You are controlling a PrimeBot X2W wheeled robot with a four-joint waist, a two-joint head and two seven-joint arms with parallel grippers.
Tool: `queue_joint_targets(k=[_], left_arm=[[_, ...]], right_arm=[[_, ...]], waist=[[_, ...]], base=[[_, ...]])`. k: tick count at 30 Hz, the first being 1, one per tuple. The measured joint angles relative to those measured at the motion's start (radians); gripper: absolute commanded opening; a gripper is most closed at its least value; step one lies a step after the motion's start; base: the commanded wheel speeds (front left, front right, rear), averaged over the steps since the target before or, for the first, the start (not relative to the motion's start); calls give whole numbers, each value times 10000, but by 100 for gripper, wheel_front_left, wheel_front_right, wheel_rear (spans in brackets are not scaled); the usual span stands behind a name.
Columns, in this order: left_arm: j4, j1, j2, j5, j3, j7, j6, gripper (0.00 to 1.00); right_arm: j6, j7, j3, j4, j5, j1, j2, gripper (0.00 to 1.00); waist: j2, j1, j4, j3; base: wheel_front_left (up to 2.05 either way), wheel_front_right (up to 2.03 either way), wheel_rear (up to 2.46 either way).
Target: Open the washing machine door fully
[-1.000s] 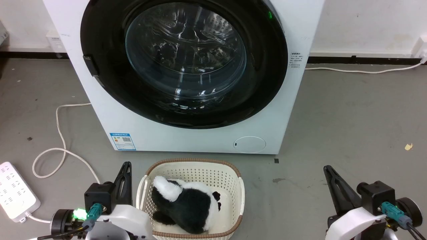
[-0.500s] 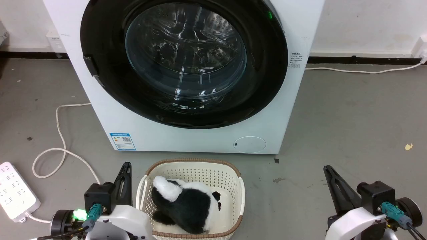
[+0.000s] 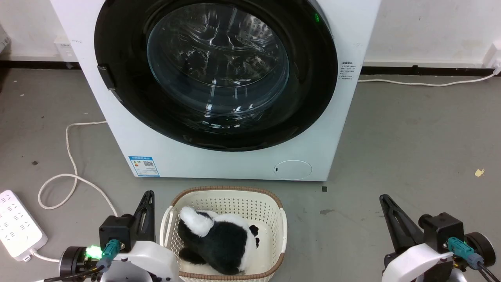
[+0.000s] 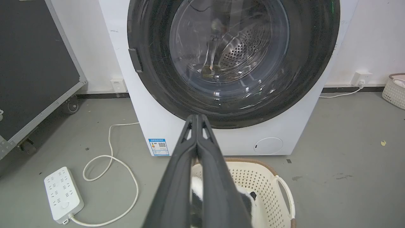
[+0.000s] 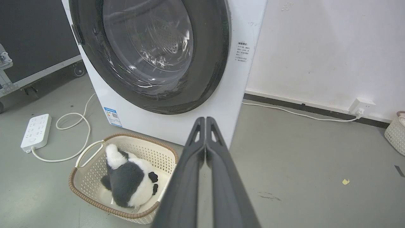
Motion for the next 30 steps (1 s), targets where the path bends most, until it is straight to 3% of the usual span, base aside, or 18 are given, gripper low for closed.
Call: queue_joint_targets(k=[3,4,30], left_arm=[[0,0,0,0,0,0,0,0],[4,-3,0,-15,-6,0,10,100],[-13,-64,-2,-303,-244,-451,115,100]], right_arm=[[0,0,2,0,0,0,0,0],[0,0,0,4,6,0,0,100],[0,-458,-194,-56,453,-35,0,100]], waist=[[0,0,0,0],[0,0,0,0],[0,0,129,367]], base=[[0,0,0],[0,0,0],[0,0,0]])
